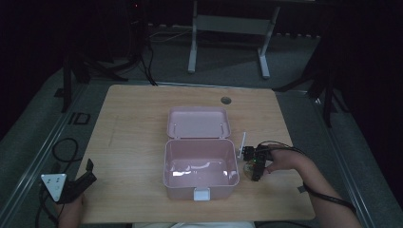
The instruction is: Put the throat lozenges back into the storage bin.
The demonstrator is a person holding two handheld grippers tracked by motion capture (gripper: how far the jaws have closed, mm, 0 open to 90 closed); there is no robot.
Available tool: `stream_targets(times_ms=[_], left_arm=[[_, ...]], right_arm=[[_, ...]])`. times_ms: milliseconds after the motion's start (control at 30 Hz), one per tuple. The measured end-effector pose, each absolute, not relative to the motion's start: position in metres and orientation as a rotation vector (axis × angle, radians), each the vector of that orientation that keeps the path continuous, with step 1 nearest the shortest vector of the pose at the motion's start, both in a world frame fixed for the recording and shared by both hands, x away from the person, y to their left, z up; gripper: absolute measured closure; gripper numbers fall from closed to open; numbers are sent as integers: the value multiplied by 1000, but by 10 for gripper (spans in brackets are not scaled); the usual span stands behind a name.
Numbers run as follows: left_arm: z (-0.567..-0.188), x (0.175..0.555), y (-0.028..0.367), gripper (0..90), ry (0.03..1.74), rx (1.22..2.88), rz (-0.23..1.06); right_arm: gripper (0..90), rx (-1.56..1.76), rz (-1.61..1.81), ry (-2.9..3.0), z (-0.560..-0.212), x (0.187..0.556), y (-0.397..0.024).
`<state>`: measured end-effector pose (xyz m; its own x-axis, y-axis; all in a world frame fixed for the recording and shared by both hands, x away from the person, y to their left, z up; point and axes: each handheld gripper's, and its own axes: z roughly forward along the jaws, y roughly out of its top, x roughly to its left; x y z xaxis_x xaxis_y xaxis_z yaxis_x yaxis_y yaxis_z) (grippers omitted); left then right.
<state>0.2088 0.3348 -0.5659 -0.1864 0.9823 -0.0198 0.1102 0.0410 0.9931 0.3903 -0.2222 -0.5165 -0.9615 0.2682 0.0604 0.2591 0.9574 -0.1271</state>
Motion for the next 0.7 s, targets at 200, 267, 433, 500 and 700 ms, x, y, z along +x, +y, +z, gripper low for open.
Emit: stream_targets(times_ms=[200, 267, 433, 500, 700], left_arm=[[-566, 209, 335, 11, 1446, 1177, 1267], [-566, 209, 335, 11, 1447, 1177, 1267], [-566, 209, 335, 11, 1447, 1180, 1267], [-566, 209, 335, 11, 1448, 1177, 1268], [-566, 209, 335, 10, 1448, 1180, 1268]], right_arm=[[198, -385, 208, -3035, -515, 390, -220], [199, -366, 206, -3021, -512, 389, -221], [200, -293, 180, -3019, -499, 383, -224], [200, -212, 188, -3042, -496, 378, -224], [201, -155, 209, -3047, -488, 371, -224]])
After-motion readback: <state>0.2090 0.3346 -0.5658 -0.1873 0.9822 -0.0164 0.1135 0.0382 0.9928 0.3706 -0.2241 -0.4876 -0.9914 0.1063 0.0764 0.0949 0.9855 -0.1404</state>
